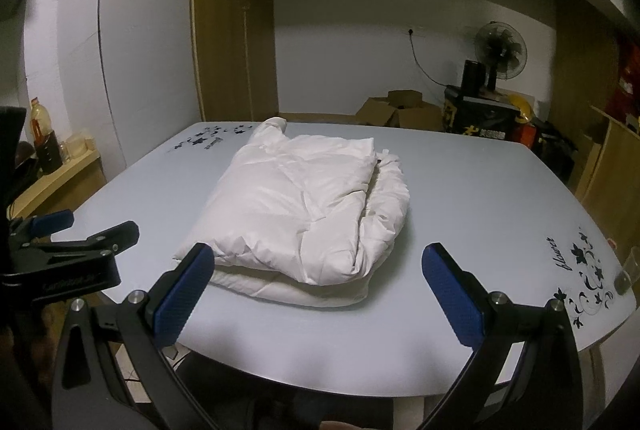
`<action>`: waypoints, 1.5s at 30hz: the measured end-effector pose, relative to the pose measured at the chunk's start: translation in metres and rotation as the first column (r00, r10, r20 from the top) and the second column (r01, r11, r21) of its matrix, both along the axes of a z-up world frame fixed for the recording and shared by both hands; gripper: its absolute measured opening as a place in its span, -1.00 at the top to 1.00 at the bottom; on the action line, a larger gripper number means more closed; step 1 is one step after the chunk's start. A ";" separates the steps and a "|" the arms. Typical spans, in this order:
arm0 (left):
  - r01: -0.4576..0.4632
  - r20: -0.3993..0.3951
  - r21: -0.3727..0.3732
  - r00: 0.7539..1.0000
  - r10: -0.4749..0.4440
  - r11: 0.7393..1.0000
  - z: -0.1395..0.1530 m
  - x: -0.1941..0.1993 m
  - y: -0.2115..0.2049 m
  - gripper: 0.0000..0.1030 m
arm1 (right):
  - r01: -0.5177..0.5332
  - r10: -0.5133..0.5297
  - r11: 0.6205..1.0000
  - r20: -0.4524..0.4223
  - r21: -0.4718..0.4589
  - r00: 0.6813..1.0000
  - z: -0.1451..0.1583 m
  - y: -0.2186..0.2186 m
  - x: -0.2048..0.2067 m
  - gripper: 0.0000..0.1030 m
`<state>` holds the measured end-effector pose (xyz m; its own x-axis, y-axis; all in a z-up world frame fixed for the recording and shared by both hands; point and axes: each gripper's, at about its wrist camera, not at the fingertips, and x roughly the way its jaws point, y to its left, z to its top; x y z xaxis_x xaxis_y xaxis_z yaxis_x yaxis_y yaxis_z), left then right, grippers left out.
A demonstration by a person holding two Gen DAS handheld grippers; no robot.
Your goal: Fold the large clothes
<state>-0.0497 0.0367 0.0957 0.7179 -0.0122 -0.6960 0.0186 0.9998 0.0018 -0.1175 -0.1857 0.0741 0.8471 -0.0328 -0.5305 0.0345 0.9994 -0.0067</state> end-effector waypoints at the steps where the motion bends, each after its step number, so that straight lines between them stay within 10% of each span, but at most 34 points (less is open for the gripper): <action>1: -0.001 0.000 0.000 1.000 0.001 1.000 0.000 -0.001 0.000 -0.99 | -0.003 0.003 1.000 -0.001 0.000 1.000 0.000 0.001 0.000 -1.00; 45: -0.051 0.008 -0.036 0.999 0.052 0.998 0.001 -0.003 0.011 -0.99 | -0.044 0.044 0.999 -0.011 0.006 0.999 -0.001 0.007 -0.002 -1.00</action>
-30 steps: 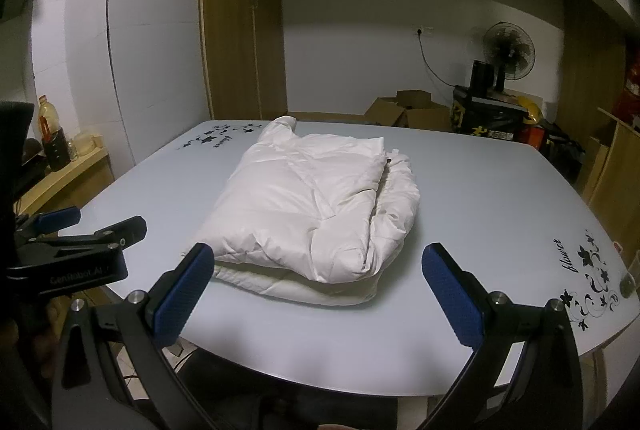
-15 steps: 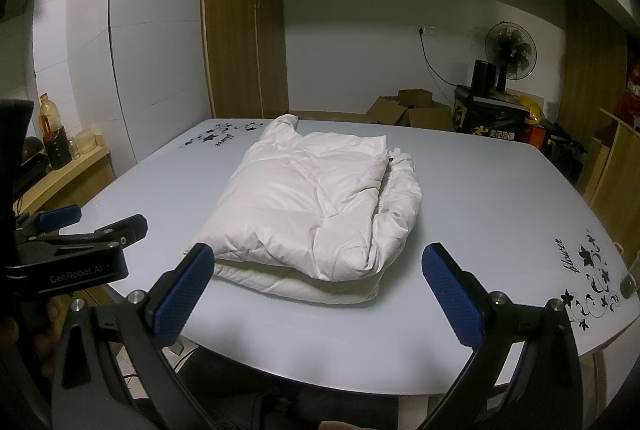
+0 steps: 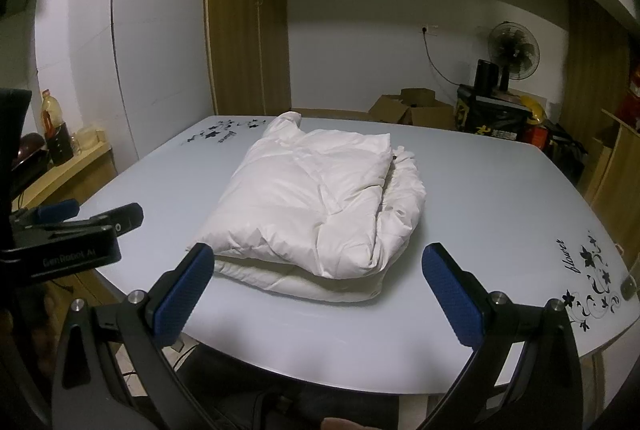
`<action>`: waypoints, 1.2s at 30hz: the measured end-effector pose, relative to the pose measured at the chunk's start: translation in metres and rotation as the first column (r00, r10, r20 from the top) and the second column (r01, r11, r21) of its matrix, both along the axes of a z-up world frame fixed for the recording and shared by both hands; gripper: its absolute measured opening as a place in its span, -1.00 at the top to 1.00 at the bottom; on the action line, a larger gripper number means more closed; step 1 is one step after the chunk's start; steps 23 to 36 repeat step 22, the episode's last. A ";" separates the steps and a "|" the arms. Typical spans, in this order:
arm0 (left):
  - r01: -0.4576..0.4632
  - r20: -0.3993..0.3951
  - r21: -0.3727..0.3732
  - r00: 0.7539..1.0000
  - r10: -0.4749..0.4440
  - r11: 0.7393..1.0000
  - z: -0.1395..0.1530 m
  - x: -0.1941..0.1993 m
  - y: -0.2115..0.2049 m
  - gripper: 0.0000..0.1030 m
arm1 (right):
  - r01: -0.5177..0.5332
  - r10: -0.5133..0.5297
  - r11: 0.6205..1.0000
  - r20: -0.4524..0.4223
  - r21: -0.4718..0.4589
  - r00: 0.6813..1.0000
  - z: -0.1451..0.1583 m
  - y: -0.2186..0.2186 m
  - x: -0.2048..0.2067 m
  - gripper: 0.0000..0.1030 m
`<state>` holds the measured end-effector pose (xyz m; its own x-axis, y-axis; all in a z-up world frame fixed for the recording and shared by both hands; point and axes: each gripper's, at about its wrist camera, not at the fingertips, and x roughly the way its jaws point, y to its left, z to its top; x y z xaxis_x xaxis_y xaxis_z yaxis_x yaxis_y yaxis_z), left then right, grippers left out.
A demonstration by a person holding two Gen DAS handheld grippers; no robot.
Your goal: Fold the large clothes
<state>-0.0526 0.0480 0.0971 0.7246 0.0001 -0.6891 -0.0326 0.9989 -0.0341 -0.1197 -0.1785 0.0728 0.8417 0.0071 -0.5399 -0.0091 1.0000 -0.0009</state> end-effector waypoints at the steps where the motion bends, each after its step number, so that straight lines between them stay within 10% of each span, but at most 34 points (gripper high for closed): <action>1: -0.004 -0.002 -0.003 1.000 0.004 1.000 0.000 0.000 0.001 -0.99 | -0.001 0.001 1.000 0.001 -0.001 1.000 0.000 0.000 -0.001 -1.00; 36: -0.029 0.096 0.006 0.995 0.028 1.000 0.010 -0.008 0.004 -0.99 | -0.023 0.022 1.000 -0.014 -0.012 1.000 0.001 -0.006 -0.002 -1.00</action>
